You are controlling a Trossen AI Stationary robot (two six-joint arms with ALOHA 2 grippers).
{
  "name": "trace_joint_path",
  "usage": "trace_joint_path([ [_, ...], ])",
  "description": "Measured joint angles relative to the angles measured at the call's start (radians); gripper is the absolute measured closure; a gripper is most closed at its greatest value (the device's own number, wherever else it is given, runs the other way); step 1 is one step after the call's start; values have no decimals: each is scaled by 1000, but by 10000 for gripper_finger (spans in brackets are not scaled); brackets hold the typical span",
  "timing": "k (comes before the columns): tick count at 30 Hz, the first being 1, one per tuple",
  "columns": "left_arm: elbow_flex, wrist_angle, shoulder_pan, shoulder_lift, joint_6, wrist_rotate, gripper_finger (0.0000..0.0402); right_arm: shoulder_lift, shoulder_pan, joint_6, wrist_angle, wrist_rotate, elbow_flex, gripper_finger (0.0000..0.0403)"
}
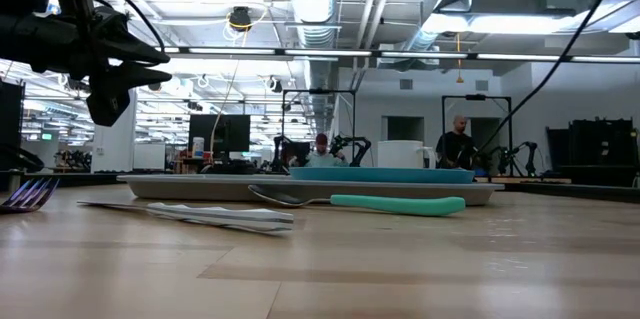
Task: Set up tray
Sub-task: Put the red bowl on the blue plate on the gray serving tray
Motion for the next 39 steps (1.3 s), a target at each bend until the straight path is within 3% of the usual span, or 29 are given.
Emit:
trace_joint_path([
  [17, 0, 0, 0, 0, -5, 1, 306, 174, 12, 30, 36, -63, 0, 283],
  [26, 0, 0, 0, 0, -5, 1, 306, 199, 1, 44, 45, -75, 0, 286],
  [30, 0, 0, 0, 0, -5, 1, 306, 198, -2, 45, 53, -84, 0, 312],
  [35, 0, 0, 0, 0, -5, 1, 306, 197, -20, 44, 60, -87, 0, 382],
  [39, 0, 0, 0, 0, -5, 1, 306, 194, -42, 41, 65, -89, 3, 387],
])
